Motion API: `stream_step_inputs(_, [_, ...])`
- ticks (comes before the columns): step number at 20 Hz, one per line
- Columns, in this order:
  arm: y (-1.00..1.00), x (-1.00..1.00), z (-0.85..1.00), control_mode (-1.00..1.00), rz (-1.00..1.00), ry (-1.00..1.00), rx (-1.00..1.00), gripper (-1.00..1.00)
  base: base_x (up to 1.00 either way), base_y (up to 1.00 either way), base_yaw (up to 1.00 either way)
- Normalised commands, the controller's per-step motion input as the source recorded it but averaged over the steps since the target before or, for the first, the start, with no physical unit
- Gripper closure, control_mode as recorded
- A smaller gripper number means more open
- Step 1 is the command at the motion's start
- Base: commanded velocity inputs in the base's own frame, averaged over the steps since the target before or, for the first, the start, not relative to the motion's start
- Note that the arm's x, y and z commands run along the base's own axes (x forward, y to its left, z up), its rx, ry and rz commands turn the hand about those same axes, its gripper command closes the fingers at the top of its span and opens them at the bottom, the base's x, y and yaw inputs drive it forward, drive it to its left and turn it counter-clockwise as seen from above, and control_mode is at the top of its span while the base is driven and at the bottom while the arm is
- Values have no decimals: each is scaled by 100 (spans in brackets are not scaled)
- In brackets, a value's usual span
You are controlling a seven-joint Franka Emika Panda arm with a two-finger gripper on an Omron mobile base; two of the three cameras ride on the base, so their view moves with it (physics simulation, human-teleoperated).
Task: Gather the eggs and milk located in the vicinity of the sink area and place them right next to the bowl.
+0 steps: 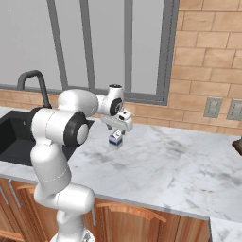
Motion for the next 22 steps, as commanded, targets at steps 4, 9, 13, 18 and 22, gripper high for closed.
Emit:
stream_step_inputs(4, [0, 0, -10, -100, -3, 6, 0, -100, 0, 0, 0])
stream_step_inputs(9, [0, 0, -1, -100, -1, 1, 0, -100, 0, 0, 0])
stream_step_inputs(13, [0, -3, -4, -100, -1, 0, 0, -100, 0, 0, 0])
stream_step_inputs(18, [0, -7, -10, -100, -1, 0, 0, -100, 0, 0, 0])
stream_step_inputs(22, [0, -4, -9, -100, -1, -3, 0, -100, 0, 0, 0])
